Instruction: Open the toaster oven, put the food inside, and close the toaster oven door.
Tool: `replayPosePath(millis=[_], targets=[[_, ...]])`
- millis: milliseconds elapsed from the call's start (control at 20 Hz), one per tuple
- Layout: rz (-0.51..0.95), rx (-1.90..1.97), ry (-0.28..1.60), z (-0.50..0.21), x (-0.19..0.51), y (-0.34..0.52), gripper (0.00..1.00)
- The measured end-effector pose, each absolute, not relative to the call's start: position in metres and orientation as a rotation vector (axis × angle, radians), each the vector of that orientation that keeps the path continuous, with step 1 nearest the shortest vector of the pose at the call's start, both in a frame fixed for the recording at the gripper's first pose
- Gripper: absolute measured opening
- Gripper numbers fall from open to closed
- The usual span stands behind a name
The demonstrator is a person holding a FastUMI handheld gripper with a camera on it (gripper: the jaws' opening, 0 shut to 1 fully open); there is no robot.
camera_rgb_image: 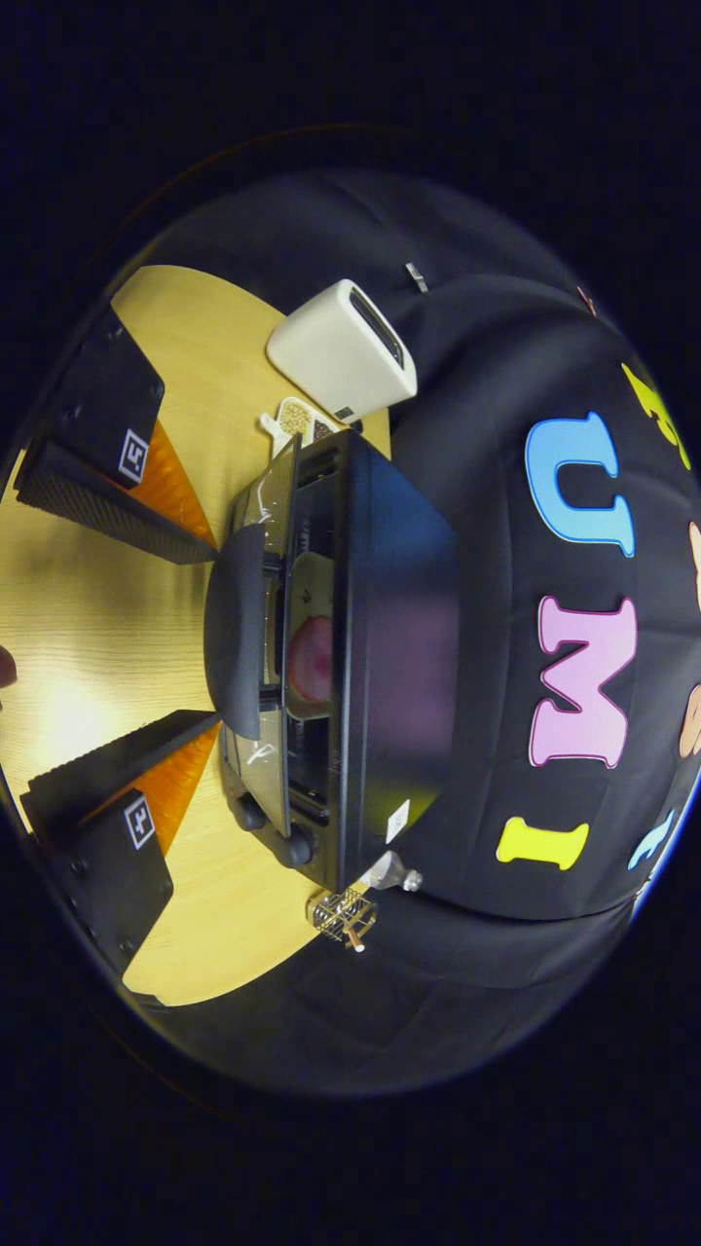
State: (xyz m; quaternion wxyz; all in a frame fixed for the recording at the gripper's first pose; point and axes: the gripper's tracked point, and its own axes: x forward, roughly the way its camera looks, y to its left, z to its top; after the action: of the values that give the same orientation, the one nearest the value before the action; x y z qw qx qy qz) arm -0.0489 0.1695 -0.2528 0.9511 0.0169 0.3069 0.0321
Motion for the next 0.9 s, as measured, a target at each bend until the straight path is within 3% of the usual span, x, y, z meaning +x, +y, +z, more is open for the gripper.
replayPosePath(millis=[900], targets=[[0.09, 0.028, 0.253, -0.085, -0.059, 0.134, 0.99]])
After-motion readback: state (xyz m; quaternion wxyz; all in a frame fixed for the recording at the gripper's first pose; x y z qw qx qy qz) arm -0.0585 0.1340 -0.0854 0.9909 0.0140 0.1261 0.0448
